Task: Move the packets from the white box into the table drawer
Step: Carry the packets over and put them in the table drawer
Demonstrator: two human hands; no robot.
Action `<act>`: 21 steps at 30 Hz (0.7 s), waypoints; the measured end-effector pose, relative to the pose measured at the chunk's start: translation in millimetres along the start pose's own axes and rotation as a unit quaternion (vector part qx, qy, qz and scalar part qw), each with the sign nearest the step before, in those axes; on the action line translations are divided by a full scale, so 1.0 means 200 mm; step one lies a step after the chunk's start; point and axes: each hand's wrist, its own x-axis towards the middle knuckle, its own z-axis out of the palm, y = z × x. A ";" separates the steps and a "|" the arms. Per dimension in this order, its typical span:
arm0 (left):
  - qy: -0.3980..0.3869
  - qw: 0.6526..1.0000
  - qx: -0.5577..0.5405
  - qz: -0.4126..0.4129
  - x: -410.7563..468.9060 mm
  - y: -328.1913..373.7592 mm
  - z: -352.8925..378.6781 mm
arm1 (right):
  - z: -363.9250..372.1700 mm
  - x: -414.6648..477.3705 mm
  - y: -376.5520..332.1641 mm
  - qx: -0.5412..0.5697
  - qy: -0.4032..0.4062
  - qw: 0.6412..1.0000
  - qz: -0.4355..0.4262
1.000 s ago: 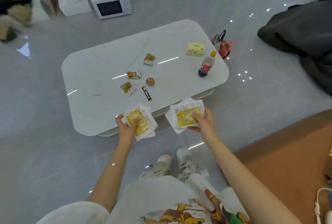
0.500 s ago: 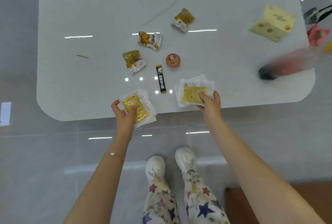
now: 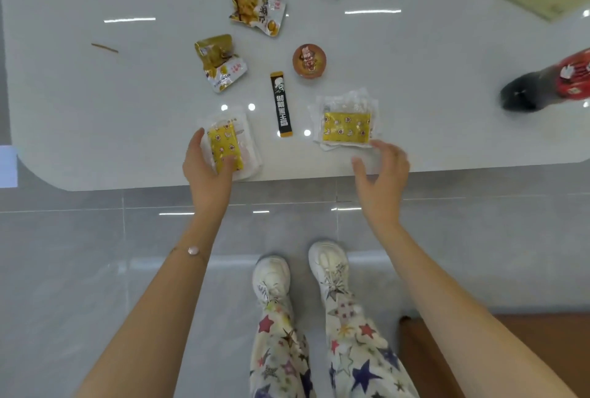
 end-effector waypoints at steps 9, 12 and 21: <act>-0.020 0.980 0.140 0.139 -0.12 -0.19 -0.01 | 0.24 -0.20 0.13 -0.183 -0.117 0.930 -0.298; -0.031 0.971 0.164 0.170 -0.16 -0.27 -0.01 | 0.35 -0.28 0.20 -0.221 -0.150 0.930 -0.252; -0.055 0.970 0.156 0.180 -0.28 -0.46 -0.09 | 0.54 -0.08 0.22 -0.345 -0.346 0.865 -0.115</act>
